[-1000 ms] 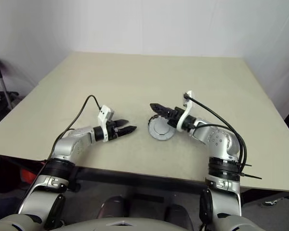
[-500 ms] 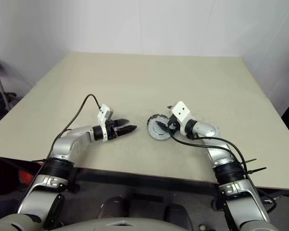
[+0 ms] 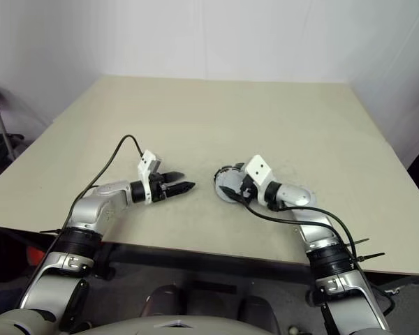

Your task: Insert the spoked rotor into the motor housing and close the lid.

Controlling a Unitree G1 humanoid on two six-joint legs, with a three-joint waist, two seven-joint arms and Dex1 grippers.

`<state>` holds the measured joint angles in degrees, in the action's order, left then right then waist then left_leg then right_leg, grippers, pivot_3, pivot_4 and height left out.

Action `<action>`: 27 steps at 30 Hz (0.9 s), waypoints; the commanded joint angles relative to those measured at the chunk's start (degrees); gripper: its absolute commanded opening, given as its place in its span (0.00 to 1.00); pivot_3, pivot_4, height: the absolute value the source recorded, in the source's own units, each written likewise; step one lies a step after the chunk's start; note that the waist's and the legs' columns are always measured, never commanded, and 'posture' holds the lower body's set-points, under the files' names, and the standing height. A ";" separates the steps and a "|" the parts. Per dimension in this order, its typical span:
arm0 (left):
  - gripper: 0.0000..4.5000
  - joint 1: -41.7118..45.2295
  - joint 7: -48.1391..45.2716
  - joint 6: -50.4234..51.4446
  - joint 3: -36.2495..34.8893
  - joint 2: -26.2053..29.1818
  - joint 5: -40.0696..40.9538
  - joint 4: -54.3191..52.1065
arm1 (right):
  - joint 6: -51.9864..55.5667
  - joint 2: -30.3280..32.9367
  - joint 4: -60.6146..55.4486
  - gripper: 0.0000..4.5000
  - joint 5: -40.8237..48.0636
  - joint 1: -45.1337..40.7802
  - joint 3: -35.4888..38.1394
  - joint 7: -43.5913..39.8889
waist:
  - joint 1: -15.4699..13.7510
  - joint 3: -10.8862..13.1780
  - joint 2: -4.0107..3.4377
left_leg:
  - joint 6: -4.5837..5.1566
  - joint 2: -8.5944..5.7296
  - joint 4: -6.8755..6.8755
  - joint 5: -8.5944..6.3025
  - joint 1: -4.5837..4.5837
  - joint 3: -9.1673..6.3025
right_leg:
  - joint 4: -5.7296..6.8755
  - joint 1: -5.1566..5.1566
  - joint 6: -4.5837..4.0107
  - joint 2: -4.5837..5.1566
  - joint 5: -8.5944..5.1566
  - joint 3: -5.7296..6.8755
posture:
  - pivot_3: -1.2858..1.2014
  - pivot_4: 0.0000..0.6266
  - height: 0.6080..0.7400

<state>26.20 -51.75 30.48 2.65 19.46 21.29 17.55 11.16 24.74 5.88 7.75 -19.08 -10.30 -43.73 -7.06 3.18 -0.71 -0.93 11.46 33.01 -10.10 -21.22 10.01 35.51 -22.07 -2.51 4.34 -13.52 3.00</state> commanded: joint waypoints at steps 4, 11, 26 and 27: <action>0.85 0.90 -0.85 -0.79 0.40 0.32 -0.15 -1.60 | -1.72 -0.03 4.95 0.99 -0.63 0.36 0.66 -0.40 | 0.01 -0.01 0.01 | 0.00 -0.02 0.00 0.00 0.00 0.00 | 0.00 0.01 0.00 0.00 0.00 0.00 | 0.52 0.00 1.00; 0.85 0.53 -0.95 -0.84 0.50 0.42 -0.26 -1.83 | -1.68 -0.25 4.78 0.86 0.34 0.44 1.05 -1.40 | 0.00 -0.02 0.03 | 0.00 -0.01 0.00 0.00 0.19 0.00 | 0.00 0.20 0.01 0.01 -0.01 0.00 | 0.52 0.00 1.00; 0.85 0.29 -0.25 -1.28 0.48 -0.39 -0.59 -1.30 | 14.73 -1.38 -2.98 0.68 6.62 -7.28 2.94 -1.08 | 0.00 -0.02 0.03 | -0.02 0.00 0.00 0.01 0.03 -0.01 | 0.00 0.04 0.00 0.00 0.00 0.00 | 0.52 0.00 1.00; 0.85 0.12 -0.18 -1.33 0.50 -0.46 -0.64 -1.36 | 15.13 -1.54 -3.02 0.68 6.35 -7.56 2.55 -0.99 | -0.01 -0.02 0.03 | -0.03 0.00 0.00 0.02 -0.01 -0.01 | 0.00 0.00 0.00 0.00 0.00 0.00 | 0.52 0.00 1.00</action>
<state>26.10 -52.10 30.08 3.26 18.95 20.68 17.53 25.62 23.53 6.01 12.72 -24.70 -9.14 -44.83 -7.07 3.16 -0.69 -0.96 11.46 33.01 -10.09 -21.25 10.00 35.50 -22.09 -2.52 4.34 -13.52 3.00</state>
